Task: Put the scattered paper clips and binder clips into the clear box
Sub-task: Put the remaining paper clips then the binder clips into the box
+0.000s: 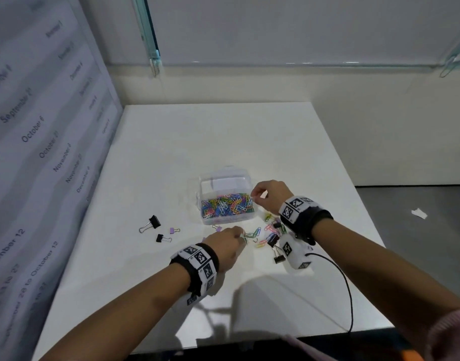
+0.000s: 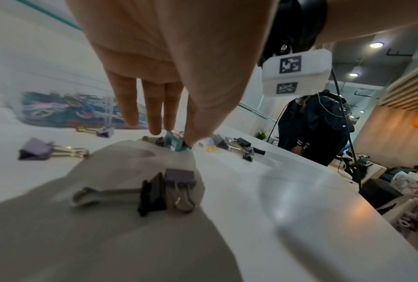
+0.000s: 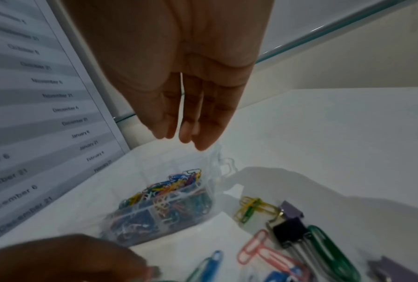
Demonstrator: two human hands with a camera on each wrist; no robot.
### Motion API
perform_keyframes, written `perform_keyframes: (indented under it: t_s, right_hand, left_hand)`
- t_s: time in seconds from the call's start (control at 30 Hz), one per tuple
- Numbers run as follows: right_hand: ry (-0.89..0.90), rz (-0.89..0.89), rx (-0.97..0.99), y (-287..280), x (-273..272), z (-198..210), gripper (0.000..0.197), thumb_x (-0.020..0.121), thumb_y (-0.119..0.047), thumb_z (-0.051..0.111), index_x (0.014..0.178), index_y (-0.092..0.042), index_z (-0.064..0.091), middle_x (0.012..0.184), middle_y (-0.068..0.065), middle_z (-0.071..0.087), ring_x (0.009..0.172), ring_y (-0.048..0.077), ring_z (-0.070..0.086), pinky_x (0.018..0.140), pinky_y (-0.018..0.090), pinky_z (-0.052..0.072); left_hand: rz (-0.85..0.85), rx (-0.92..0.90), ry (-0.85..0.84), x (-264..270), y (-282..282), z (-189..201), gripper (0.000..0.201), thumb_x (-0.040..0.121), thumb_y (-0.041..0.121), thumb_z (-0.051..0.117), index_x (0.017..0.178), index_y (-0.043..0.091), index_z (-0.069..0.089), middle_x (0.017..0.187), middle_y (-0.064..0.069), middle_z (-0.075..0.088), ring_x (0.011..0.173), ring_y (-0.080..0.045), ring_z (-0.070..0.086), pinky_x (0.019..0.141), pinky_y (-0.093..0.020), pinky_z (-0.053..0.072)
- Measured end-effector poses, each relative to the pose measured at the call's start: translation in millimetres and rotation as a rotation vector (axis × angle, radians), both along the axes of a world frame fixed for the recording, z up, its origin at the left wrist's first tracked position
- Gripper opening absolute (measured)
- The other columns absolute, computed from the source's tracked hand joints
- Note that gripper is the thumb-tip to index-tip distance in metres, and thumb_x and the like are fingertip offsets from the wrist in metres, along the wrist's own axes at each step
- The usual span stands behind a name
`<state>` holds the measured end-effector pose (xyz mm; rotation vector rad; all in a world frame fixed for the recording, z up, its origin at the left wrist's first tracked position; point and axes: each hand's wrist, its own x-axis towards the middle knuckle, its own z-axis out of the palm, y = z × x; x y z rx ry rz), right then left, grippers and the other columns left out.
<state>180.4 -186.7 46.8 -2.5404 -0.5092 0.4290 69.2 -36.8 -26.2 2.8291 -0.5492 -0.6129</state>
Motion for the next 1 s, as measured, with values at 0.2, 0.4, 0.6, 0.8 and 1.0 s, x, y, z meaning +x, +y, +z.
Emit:
perform_keyframes:
  t_s: [0.2,0.4,0.6,0.8,1.0]
  right_hand:
    - [0.124,0.039,-0.346,-26,8,-31,0.023,0.076,-0.014,0.067,0.099,-0.016,0.063,0.113,0.006,0.061,0.099,0.02,0.058,0.083,0.028,0.047]
    - [0.2,0.063,-0.371,-34,2,-50,0.058,0.071,-0.029,0.077,0.122,-0.024,0.049,0.121,0.008,0.045,0.114,0.025,0.049,0.095,0.033,0.042]
    - [0.172,0.155,-0.301,-24,-5,-63,0.029,0.077,-0.014,0.069,0.105,-0.015,0.065,0.115,0.009,0.052,0.109,0.025,0.053,0.088,0.026,0.04]
    - [0.216,0.206,-0.338,-24,-5,-55,0.013,0.075,-0.009,0.063,0.074,-0.021,0.065,0.075,-0.009,0.051,0.084,0.018,0.055,0.072,0.023,0.04]
    - [0.198,0.146,-0.287,-31,1,-50,0.032,0.074,-0.005,0.054,0.057,-0.03,0.044,0.088,0.003,0.067,0.077,0.017,0.053,0.069,0.023,0.04]
  left_hand:
    - [0.104,-0.065,0.031,3,14,-1,0.028,0.088,0.02,0.046,0.112,0.01,0.057,0.123,-0.007,0.048,0.113,-0.027,0.051,0.094,-0.042,0.047]
    - [0.244,-0.14,0.045,14,5,5,0.028,0.082,0.033,0.059,0.101,0.013,0.051,0.112,-0.005,0.054,0.107,-0.023,0.048,0.092,-0.038,0.045]
    - [0.189,-0.017,0.054,25,-10,5,0.032,0.081,0.026,0.062,0.109,0.011,0.056,0.112,-0.012,0.055,0.106,-0.03,0.052,0.089,-0.038,0.044]
    - [0.21,-0.037,0.075,29,-15,15,0.012,0.078,0.017,0.06,0.081,0.018,0.072,0.092,-0.006,0.069,0.094,-0.026,0.06,0.081,-0.032,0.045]
    - [0.252,-0.122,0.215,31,-9,21,0.012,0.084,0.014,0.062,0.087,0.006,0.07,0.094,-0.009,0.07,0.094,-0.025,0.062,0.086,-0.033,0.048]
